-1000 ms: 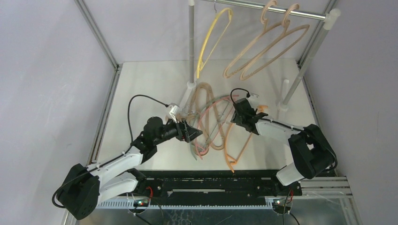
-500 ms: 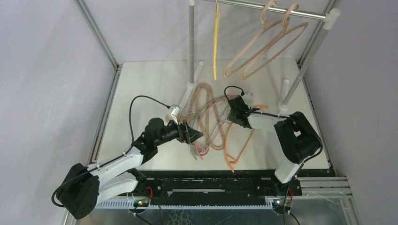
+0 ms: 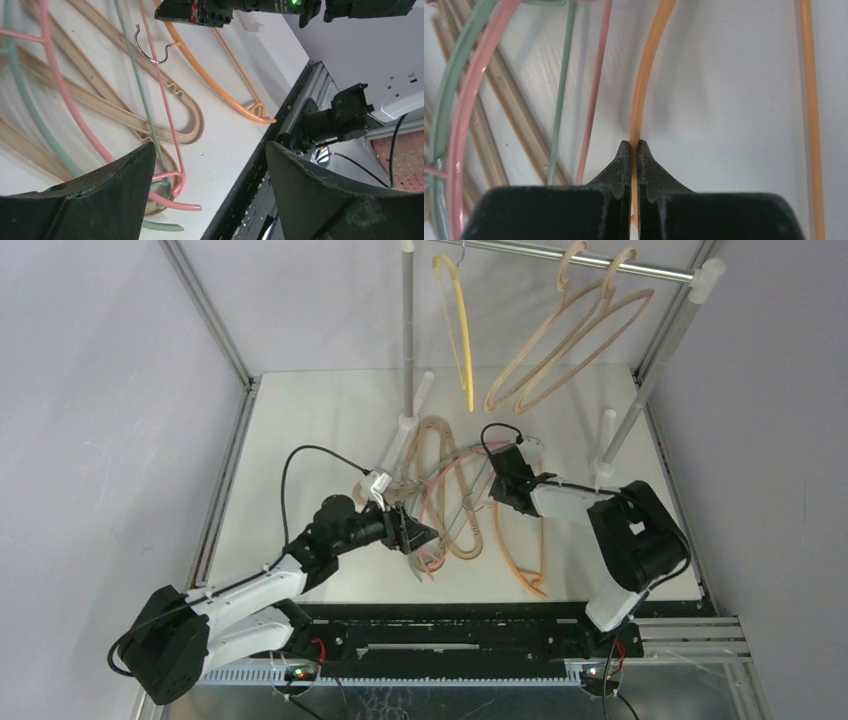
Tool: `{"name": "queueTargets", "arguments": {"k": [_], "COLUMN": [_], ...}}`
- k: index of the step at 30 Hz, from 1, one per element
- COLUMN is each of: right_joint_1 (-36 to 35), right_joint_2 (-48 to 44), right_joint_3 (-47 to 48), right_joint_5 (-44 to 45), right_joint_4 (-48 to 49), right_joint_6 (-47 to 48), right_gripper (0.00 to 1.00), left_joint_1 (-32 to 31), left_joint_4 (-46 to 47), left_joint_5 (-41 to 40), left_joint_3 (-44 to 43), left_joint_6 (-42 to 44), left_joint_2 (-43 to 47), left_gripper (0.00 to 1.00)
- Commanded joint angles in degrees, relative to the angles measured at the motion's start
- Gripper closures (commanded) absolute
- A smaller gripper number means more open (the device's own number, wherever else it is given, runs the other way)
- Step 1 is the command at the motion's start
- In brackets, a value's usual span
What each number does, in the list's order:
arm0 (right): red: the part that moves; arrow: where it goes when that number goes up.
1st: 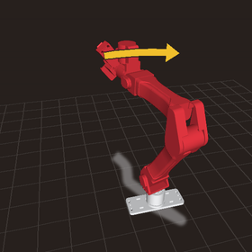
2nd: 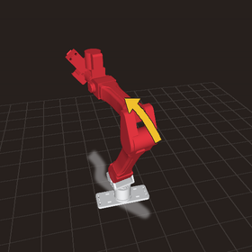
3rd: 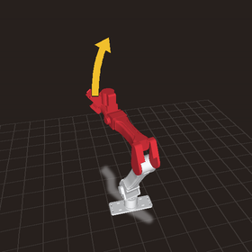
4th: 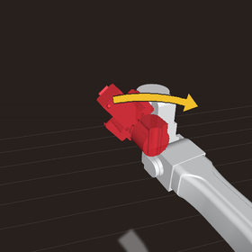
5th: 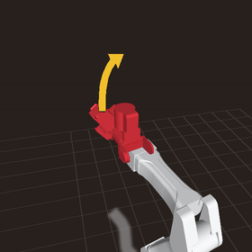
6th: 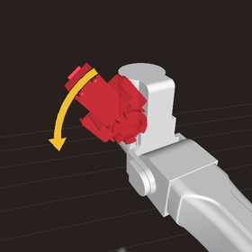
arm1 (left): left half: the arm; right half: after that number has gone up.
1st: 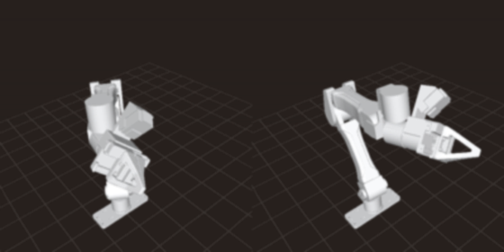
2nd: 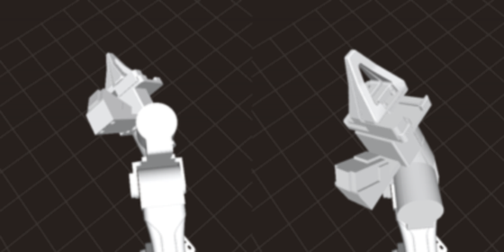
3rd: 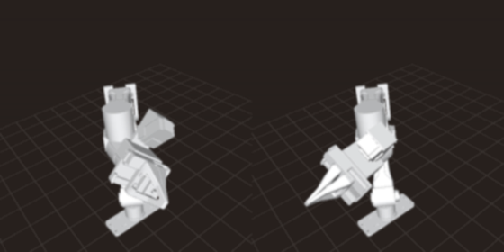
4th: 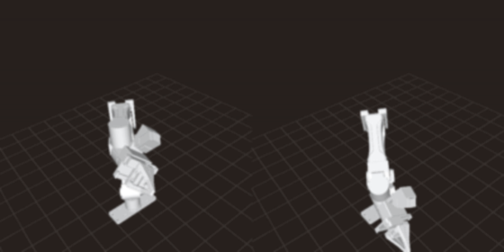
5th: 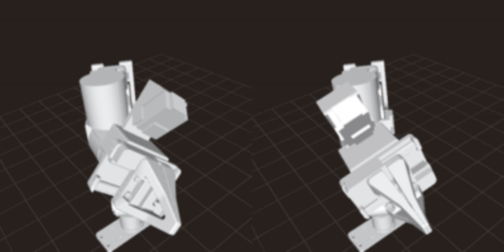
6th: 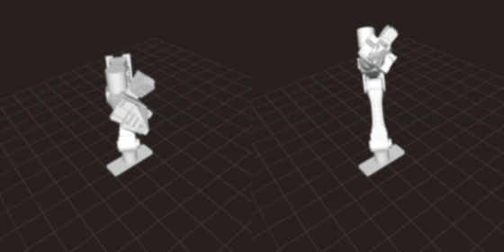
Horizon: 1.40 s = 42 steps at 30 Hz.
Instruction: Organize the hangers
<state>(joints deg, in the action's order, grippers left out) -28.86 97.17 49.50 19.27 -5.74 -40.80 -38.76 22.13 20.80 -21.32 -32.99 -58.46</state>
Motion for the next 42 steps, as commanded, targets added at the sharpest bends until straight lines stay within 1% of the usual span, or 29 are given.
{"name": "queueTargets", "arguments": {"k": [1,5,9,12,15,18,25,30,35,42], "right_joint_1": [-0.1,-0.8,-1.4,-1.5,-1.7,-2.8,-4.8,-6.2,-6.5,-8.2], "right_joint_2": [-9.7,-17.3,-23.3,-26.1,-28.3,-29.8,-28.6,-25.1,-22.7,-23.0], "right_joint_3": [-2.0,-2.7,-2.1,-0.6,-0.1,-0.1,2.3,6.1,8.7,10.6], "right_joint_5": [-0.2,-1.0,-1.6,-3.0,-4.1,-2.2,0.6,3.2,3.8,0.0], "right_joint_4": [2.1,1.6,2.0,1.6,1.3,1.7,1.9,1.5,2.0,1.6], "right_joint_6": [-2.6,-4.6,-6.5,-8.6,-11.8,-14.0,-16.7,-15.7,-15.0,-16.2], "right_gripper": [1.00,1.00,1.00,1.00,1.00,1.00,1.00,1.00,1.00,1.00], "left_joint_1": [-3.2,-6.2,-8.6,-11.9,-13.9,-15.8,-21.4,-24.8,-26.4,-27.2], "left_joint_4": [3.8,7.2,11.9,15.4,20.9,24.4,25.6,29.6,30.9,31.6], "left_joint_5": [-1.6,-3.9,-6.7,-10.6,-14.6,-17.2,-21.0,-21.4,-20.3,-21.3], "left_joint_3": [0.7,1.8,3.2,3.7,3.8,2.4,-0.4,0.3,0.0,-2.9], "left_joint_6": [0.4,0.6,0.9,2.1,1.8,1.6,4.2,5.4,4.6,5.5], "left_joint_2": [0.5,0.9,-1.5,-4.9,-9.5,-14.1,-17.4,-16.5,-16.6,-19.6], "left_gripper": [0.15,0.14,0.14,0.14,0.13,0.11,0.08,0.07,0.07,0.07]}}
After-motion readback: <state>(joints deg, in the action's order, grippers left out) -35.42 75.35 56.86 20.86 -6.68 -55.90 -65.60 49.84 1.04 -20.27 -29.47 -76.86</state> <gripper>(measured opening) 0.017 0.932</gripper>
